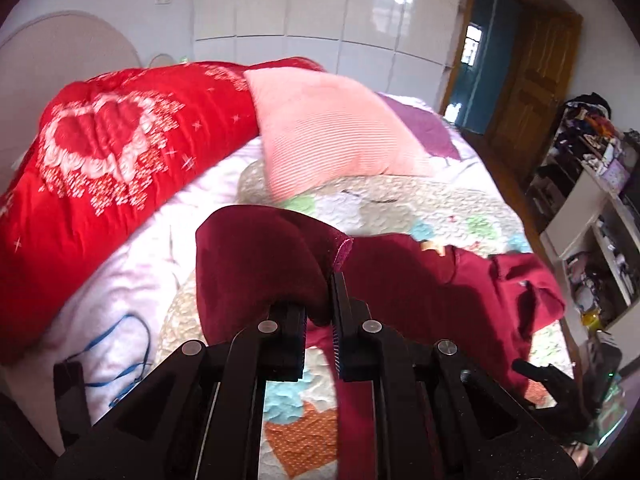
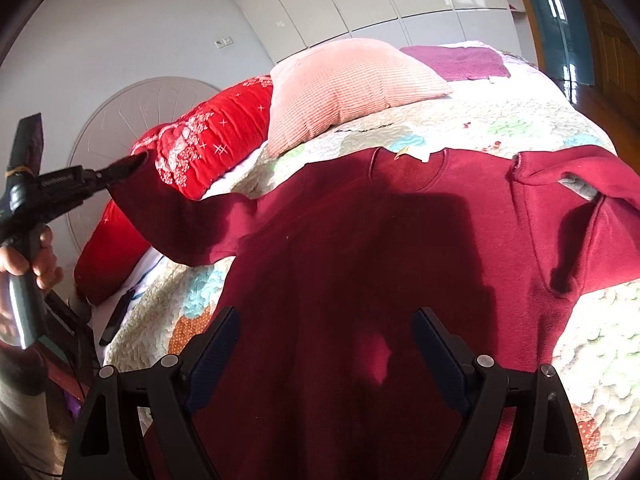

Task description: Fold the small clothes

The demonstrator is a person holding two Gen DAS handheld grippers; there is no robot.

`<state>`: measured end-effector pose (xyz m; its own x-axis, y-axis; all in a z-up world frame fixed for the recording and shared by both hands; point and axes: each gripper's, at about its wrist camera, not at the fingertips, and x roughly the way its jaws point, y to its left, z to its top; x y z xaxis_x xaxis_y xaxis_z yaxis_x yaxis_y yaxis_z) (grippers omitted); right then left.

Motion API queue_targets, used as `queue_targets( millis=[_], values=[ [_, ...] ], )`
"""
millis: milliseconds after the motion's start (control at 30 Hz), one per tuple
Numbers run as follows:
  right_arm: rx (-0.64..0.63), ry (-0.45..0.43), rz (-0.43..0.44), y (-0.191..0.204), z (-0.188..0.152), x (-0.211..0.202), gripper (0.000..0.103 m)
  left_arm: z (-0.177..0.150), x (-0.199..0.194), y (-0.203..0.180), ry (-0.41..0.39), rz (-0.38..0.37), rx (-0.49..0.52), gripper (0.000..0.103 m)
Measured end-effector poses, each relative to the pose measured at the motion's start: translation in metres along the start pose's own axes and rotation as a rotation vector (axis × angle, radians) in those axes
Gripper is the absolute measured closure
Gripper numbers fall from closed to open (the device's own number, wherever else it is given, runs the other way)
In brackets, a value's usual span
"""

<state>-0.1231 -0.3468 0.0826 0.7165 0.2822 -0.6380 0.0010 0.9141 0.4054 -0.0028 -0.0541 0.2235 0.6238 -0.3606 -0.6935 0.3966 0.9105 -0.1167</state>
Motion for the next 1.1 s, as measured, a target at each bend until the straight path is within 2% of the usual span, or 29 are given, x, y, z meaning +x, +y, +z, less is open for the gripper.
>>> queue_targets(
  millis=[133,200,333,500,567,633,767,833,900,1000,1100],
  values=[
    [0.04,-0.053,-0.044,-0.027,0.008,-0.025,0.016,0.024,0.006,-0.072,0.021,-0.145,0.084,0.094],
    [0.069,-0.075,-0.071,-0.042,0.012,-0.036,0.016,0.024,0.019,-0.109,0.036,-0.21,0.113,0.094],
    [0.101,-0.089,-0.14,-0.072,0.015,-0.053,0.016,0.004,0.07,-0.176,0.124,-0.324,0.126,0.094],
    [0.194,-0.071,-0.288,-0.111,0.011,-0.061,0.016,-0.038,0.143,-0.24,0.24,-0.375,0.14,0.093],
    [0.231,-0.064,-0.288,-0.123,0.009,-0.062,0.016,-0.052,0.165,-0.249,0.298,-0.387,0.155,0.093],
    [0.247,-0.047,-0.277,-0.13,0.008,-0.06,0.016,-0.062,0.167,-0.248,0.317,-0.359,0.198,0.085],
    [0.225,-0.035,-0.259,-0.125,0.016,-0.048,0.016,-0.061,0.14,-0.22,0.267,-0.355,0.206,0.071],
    [0.19,-0.032,-0.238,-0.115,0.023,-0.037,0.016,-0.055,0.125,-0.193,0.213,-0.302,0.177,0.045],
    [0.13,-0.019,-0.238,-0.104,0.033,-0.023,0.016,-0.048,0.114,-0.159,0.147,-0.213,0.135,0.035],
    [0.036,0.013,-0.238,-0.088,0.047,0.004,0.016,-0.042,0.112,-0.106,0.091,-0.065,0.073,0.035],
    [-0.043,0.091,-0.266,-0.082,0.054,0.038,0.016,-0.046,0.126,-0.06,0.093,0.04,-0.009,0.035]
  ],
)
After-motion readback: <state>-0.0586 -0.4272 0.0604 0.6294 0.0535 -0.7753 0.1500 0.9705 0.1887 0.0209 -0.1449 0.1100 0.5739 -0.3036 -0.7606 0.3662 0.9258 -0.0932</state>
